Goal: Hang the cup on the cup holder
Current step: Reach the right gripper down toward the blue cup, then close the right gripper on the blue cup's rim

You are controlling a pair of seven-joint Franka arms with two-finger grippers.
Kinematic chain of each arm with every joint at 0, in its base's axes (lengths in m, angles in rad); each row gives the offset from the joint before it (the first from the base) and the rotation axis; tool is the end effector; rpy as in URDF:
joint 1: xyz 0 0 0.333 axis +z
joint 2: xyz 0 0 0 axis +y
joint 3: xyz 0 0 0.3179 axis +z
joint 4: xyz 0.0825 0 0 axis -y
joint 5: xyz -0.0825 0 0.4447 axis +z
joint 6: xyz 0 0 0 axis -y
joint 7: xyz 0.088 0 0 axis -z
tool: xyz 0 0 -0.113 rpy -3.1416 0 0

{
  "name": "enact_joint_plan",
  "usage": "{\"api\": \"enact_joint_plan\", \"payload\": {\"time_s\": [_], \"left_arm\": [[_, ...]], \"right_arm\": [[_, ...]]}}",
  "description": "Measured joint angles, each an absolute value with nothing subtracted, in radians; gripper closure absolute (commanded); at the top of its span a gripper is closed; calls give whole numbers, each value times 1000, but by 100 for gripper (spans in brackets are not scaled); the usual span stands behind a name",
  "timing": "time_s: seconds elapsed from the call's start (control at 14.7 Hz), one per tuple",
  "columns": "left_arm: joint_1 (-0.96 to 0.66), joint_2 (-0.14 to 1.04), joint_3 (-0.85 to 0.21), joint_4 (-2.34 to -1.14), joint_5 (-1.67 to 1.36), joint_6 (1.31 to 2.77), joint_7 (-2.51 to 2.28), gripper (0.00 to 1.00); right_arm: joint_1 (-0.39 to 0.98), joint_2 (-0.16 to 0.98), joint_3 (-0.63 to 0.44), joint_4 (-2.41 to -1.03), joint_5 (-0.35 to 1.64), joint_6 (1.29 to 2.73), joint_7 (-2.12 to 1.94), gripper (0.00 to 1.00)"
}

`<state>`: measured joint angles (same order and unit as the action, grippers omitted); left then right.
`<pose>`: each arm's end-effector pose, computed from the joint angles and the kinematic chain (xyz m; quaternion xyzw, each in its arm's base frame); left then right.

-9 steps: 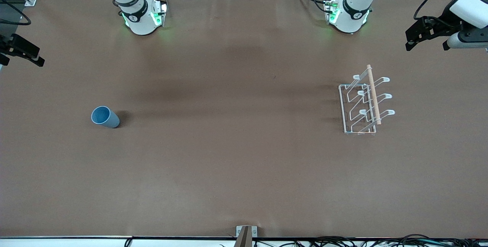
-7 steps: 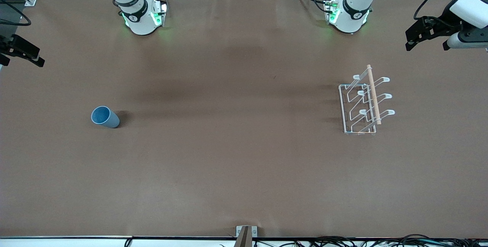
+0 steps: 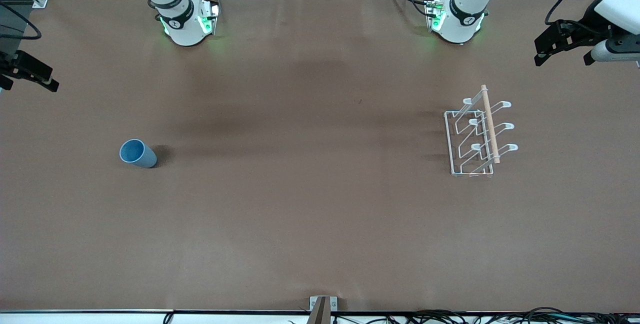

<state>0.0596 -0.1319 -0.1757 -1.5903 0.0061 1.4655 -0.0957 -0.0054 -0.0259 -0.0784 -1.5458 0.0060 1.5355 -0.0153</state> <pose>0.5576 -0.0714 0.6773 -0.9998 0.0092 -0.0041 0.0142 0.6018 -0.0505 0.6463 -0.9994 0.0341 -0.0079 0.0036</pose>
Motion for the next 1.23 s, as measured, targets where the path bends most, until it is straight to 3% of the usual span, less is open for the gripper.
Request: {"api": "enact_joint_plan", "payload": {"time_s": [0.68,1.23], "left_arm": [[60,-129,-173,-1589,6,1441,-96,0],[54,-122,-178,-1587,6,1436,-96,0]], "right_arm": [[-93,89,-78,-1923,6,1984,-152,2],[-107,325,-79,-1988,7,2223,-152,9]]}}
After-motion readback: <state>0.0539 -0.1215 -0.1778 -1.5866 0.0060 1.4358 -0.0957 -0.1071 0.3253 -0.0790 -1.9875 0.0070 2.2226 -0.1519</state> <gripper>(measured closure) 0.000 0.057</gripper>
